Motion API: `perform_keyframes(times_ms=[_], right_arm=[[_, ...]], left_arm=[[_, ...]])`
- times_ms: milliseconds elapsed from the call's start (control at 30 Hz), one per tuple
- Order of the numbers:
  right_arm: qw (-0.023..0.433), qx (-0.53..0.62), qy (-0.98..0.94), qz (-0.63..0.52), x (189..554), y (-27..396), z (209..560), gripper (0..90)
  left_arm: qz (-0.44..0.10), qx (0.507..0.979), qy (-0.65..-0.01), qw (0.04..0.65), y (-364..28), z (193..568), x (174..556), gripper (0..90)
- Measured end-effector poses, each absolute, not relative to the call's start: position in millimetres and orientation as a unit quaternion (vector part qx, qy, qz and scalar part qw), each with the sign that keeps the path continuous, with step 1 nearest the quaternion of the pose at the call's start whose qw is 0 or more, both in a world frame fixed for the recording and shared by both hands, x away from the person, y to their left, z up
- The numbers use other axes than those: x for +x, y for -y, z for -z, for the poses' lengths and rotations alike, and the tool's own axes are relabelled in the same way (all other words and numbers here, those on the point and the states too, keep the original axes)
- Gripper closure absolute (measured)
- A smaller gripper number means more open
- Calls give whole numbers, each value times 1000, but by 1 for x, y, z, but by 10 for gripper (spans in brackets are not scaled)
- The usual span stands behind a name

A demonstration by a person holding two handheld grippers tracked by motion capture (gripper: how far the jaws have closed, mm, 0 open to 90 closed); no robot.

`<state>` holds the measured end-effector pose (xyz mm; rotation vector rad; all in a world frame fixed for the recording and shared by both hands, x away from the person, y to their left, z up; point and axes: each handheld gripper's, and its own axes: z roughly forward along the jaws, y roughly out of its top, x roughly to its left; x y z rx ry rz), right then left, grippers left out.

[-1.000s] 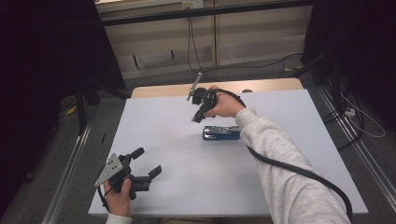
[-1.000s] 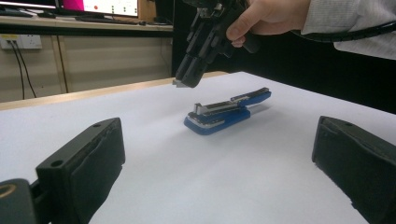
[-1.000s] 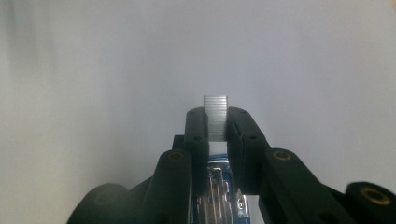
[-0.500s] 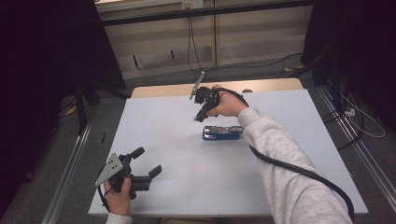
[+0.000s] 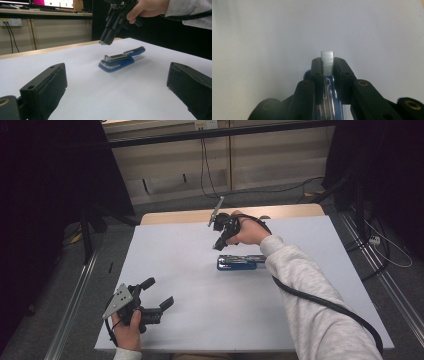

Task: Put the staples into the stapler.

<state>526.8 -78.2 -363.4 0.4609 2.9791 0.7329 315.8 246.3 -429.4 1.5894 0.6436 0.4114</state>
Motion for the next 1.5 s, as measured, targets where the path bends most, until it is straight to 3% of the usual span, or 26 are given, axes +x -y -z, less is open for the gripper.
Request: perform_keyframes(times_ms=[1500], right_arm=[[4,146,-964,-222,520,97,390,785]], left_arm=[[-185,699,-283,630,-246,430,316,31]])
